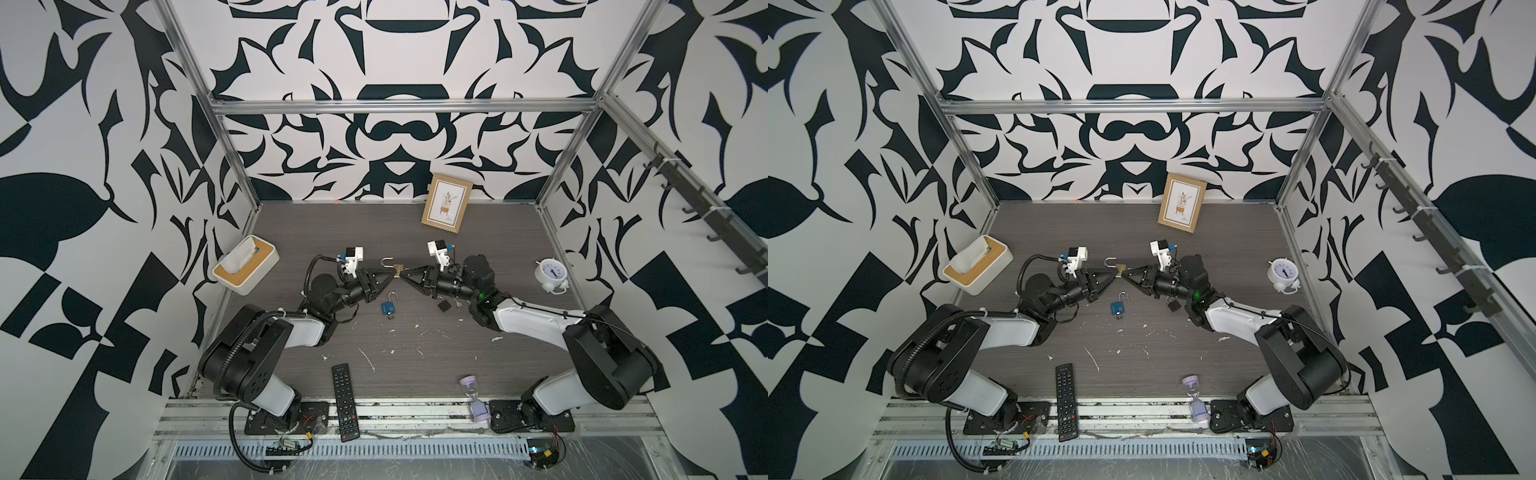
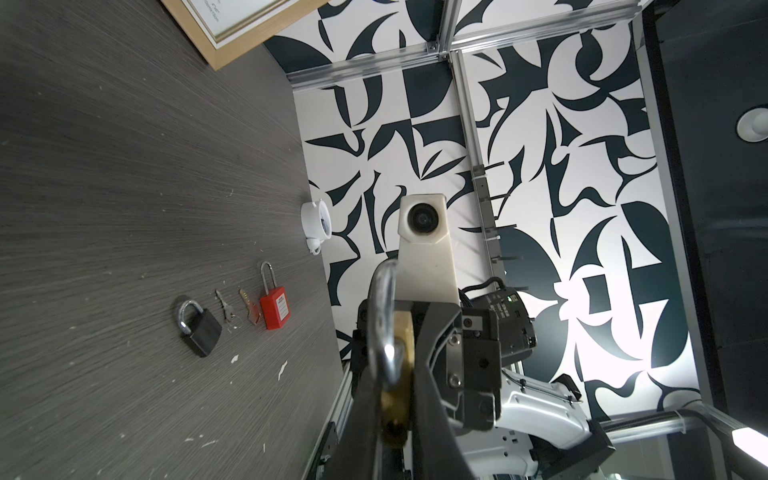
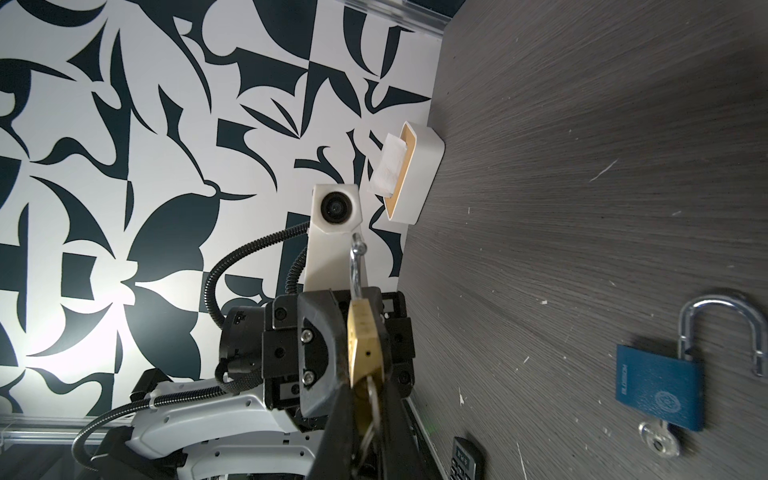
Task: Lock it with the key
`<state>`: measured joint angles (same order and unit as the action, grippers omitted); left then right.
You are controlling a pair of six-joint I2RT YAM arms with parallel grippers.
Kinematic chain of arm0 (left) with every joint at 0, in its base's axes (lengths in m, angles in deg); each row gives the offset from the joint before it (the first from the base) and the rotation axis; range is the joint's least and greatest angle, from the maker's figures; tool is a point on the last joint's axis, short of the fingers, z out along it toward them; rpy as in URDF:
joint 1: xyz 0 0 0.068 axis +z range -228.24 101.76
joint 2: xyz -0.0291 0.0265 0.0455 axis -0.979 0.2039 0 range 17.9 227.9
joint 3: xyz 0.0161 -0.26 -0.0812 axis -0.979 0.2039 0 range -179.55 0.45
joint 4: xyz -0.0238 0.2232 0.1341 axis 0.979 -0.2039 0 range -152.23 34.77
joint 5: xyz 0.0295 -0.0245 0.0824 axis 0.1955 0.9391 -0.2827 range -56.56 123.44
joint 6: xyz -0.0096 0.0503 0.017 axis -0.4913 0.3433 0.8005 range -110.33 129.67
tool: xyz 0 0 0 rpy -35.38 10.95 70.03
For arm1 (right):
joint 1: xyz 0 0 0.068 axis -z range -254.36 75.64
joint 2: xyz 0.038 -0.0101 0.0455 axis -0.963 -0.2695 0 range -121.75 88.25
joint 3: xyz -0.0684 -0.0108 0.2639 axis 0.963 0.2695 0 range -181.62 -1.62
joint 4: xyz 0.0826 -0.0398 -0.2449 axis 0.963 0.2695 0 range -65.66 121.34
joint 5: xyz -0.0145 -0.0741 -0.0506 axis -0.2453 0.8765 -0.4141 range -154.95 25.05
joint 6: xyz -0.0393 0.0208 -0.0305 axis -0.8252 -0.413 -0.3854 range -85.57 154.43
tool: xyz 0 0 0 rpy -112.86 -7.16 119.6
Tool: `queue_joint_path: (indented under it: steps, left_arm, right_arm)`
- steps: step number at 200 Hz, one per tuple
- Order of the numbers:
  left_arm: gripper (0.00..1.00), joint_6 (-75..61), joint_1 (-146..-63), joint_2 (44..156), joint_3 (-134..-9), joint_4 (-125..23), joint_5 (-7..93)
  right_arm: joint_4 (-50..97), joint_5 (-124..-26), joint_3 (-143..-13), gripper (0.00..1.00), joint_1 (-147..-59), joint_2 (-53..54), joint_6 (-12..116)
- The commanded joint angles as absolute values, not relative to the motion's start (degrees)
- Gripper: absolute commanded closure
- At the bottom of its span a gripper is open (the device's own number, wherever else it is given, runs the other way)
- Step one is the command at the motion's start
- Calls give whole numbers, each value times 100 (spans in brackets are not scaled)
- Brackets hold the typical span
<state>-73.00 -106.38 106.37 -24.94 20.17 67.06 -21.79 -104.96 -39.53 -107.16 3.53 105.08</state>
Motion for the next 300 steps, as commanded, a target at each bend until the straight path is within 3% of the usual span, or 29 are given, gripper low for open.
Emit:
queue_joint_path:
  steps: [1, 16, 47, 82, 175, 202, 235, 246, 258, 259, 261, 270, 277, 300]
  left_arm:
    - [100, -7289, -10618, 10588, -2619, 2211, 6784]
    - [100, -7307, -10619, 10563, -2592, 2251, 6785]
    - [100, -7347, -10619, 10545, -2555, 2325, 6797]
    - [100, -7348, -10627, 10518, -2505, 2352, 6793]
    - [100, -7418, -10631, 10674, -2568, 2483, 6899]
    - [100, -7426, -10633, 10712, -2532, 2536, 6877]
    - [100, -7434, -10628, 10756, -2511, 2589, 6852]
    - [100, -7405, -10594, 10785, -2546, 2574, 6930]
    - [72, -7455, -10435, 10791, -2570, 2590, 7153]
    - [64, -7458, -10421, 10791, -2568, 2590, 7182]
    - [58, -7467, -10376, 10784, -2573, 2594, 7219]
    - [41, -7460, -10158, 10662, -2513, 2525, 7408]
    - [35, -7394, -9976, 10506, -2439, 2288, 7504]
    - [30, -6646, -9414, 9672, -2263, 875, 7675]
  right_arm:
    - [-2194, -10417, -4023, 76, -10732, 647, 10222]
    - [-2174, -10402, -4127, 65, -10715, 635, 10164]
    - [-2216, -10443, -4359, 60, -10721, 437, 10156]
    - [-2440, -10512, -4425, 72, -10715, 271, 10316]
    - [-2417, -10527, -4619, 77, -10720, 77, 10314]
    - [-2452, -10590, -4697, 83, -10722, -19, 10352]
    - [-2477, -10589, -4641, 100, -10720, 8, 10368]
    - [-2459, -10598, -4610, 100, -10710, 48, 10376]
    - [-2299, -10586, -4577, 100, -10667, 141, 10380]
    - [-2288, -10584, -4571, 100, -10660, 146, 10379]
    - [-2273, -10589, -4556, 100, -10646, 171, 10386]
    - [-2137, -10614, -4508, 100, -10561, 280, 10412]
    - [-1999, -10687, -4495, 100, -10493, 379, 10402]
    - [-897, -10868, -4539, 100, -10296, 813, 10021]
